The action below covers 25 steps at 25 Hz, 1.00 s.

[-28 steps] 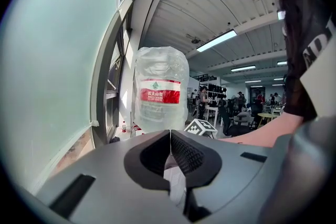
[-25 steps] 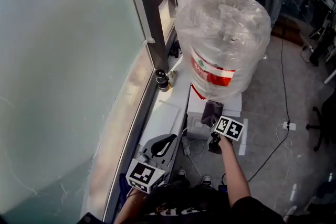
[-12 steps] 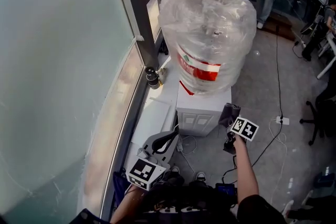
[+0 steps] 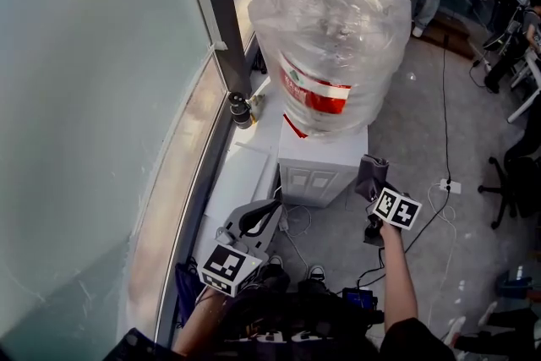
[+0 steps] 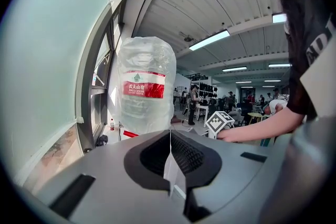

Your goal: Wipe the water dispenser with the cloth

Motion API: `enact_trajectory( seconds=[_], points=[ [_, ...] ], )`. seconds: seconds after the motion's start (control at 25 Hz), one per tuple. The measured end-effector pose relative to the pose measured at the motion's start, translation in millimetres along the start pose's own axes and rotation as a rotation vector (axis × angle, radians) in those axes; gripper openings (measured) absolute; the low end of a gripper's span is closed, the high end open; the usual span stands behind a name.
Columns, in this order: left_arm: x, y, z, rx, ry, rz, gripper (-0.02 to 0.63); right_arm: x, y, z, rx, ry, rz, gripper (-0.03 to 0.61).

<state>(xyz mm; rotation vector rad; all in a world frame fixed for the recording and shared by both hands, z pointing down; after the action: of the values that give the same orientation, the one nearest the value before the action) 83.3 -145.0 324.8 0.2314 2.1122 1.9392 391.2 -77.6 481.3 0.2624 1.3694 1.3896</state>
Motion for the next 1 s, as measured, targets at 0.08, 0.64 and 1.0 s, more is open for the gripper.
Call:
enact_trajectory(
  seconds=[0.08,0.64,1.0],
  points=[
    [2.6,2.8,-1.5,0.016,-0.01,0.002,0.02,2.3,1.6,-26.2,0.05,-0.073,-0.014,0.101],
    [37.5,55.0,-20.4,0.027,-0.098,-0.01,0.02,-51.8,31.8,-175.3,0.592,-0.283,-0.005,0.101],
    [56.5,133.0,-44.6,0.104,-0.206,-0.03,0.02,-100.5,120.8,-181.3,0.832,-0.317,-0.095,0.101]
  ],
)
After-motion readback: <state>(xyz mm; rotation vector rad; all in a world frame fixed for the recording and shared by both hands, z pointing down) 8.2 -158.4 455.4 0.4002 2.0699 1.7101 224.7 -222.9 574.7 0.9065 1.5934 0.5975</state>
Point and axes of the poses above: the fingertips, and each gripper's own axes: x backward along the fingers, z to its right, y out of its underside, the point moved 2 cm from there along x, backward along the fingers, and after that the axes turned 8 degrees about z, right-handed, at the moved point
